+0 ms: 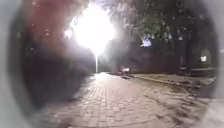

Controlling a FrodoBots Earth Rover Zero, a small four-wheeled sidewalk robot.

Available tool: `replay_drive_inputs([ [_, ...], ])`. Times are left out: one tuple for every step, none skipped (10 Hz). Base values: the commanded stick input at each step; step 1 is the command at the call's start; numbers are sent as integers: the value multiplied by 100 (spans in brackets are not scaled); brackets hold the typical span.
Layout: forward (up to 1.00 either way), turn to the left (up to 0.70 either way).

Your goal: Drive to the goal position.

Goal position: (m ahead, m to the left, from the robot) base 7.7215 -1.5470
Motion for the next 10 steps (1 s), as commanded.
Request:
replay_drive_inputs([
  [100, 0],
  [100, 0],
  [100, 4],
  [100, 40],
  [100, 40],
  [100, 25],
  [100, 3],
  [100, 0],
  [100, 0],
  [100, 18],
])
